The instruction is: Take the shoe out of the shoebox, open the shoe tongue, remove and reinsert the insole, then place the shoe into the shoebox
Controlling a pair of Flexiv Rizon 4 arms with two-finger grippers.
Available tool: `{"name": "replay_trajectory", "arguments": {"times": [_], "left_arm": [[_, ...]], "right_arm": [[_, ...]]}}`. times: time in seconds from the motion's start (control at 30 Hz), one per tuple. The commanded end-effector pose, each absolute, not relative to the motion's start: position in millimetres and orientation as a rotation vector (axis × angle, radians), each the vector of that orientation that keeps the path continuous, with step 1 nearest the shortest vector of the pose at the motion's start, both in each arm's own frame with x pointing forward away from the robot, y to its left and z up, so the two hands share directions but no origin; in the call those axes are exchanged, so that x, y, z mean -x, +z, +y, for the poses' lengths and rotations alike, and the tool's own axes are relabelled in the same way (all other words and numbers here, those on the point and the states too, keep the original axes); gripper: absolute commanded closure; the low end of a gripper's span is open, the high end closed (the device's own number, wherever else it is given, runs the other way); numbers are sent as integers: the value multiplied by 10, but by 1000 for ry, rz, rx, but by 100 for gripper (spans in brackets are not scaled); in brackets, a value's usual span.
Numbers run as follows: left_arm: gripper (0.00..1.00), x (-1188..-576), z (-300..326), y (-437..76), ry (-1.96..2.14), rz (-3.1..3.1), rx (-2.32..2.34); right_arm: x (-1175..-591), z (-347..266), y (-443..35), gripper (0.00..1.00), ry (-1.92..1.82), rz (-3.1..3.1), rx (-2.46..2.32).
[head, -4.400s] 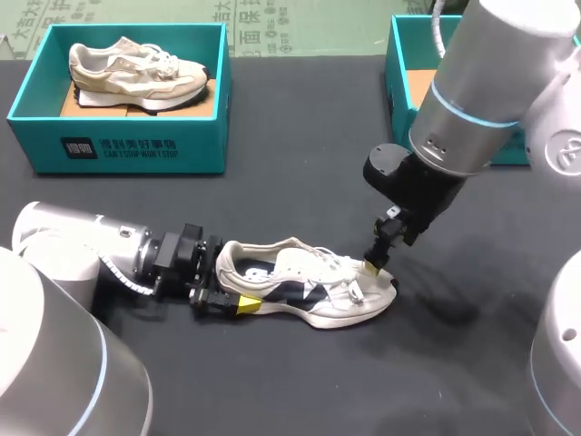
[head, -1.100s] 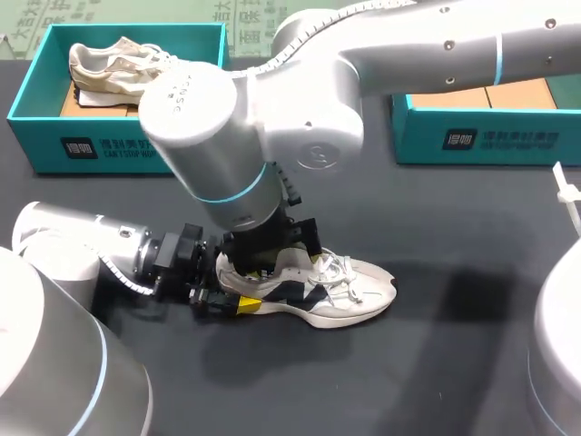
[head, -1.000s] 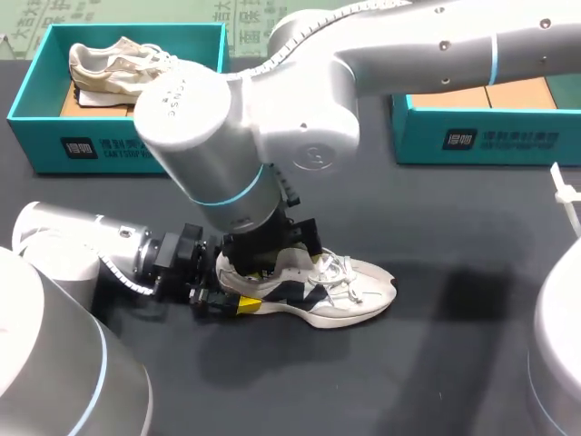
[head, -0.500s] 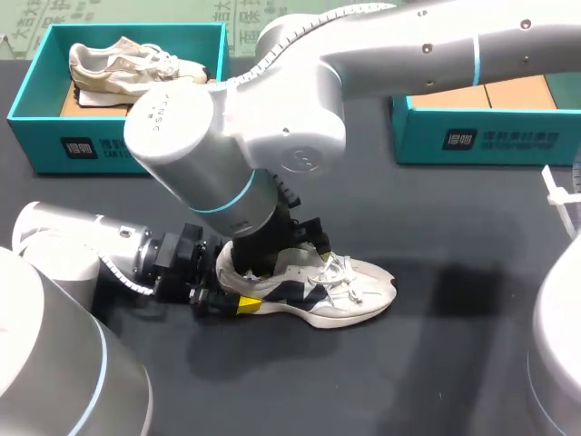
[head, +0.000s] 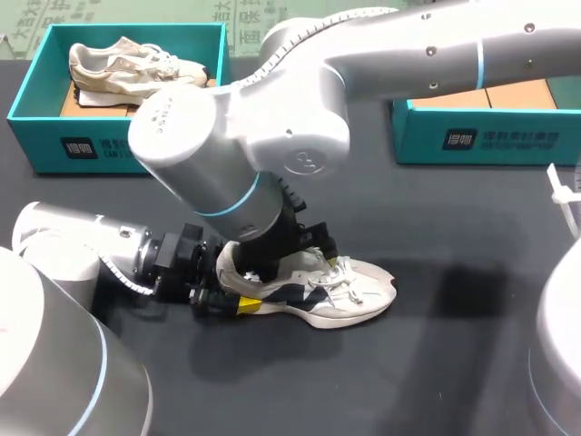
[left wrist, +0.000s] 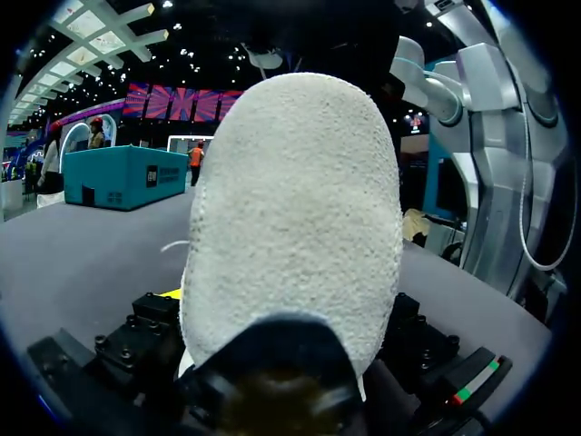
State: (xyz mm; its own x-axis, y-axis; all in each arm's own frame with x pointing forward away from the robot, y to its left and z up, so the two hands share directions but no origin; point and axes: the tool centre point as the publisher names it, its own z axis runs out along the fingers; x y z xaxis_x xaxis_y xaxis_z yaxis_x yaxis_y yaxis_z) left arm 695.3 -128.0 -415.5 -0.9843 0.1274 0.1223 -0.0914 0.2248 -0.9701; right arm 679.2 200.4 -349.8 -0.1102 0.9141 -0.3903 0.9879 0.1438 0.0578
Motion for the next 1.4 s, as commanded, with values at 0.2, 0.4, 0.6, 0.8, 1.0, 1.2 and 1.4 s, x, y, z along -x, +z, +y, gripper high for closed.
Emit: {"name": "replay_trajectory", "arguments": {"times": [0.2,0.4,0.6,0.8,1.0,1.2,1.4], "left_arm": [[100,-6963,-1280,-4153,1851,-2316,32],[100,-6963,-1280,-4153,1851,-2316,32],[100,-6963,-1280,-4153,1851,-2316,32],[100,-6963,-1280,-4153,1851,-2316,32],[100,-6963,-1280,-4153,1851,-2316,32],[100,-6963,-1280,-4153,1851,-2316,32],[100,-6963,-1280,-4153,1851,-2316,32]], "right_arm": [[-6762,1935,-3464,0,-199,1677,-2221],[-6792,1901,-3446,11,-217,1722,-2230],[-6802,1871,-3416,50,-243,1763,-2232],[-6808,1855,-3388,51,-271,1813,-2224],[-6814,1864,-3382,51,-293,1872,-2229],[-6802,1954,-3362,54,-313,1909,-2231],[-6746,2087,-3356,55,-318,1938,-2239]]}}
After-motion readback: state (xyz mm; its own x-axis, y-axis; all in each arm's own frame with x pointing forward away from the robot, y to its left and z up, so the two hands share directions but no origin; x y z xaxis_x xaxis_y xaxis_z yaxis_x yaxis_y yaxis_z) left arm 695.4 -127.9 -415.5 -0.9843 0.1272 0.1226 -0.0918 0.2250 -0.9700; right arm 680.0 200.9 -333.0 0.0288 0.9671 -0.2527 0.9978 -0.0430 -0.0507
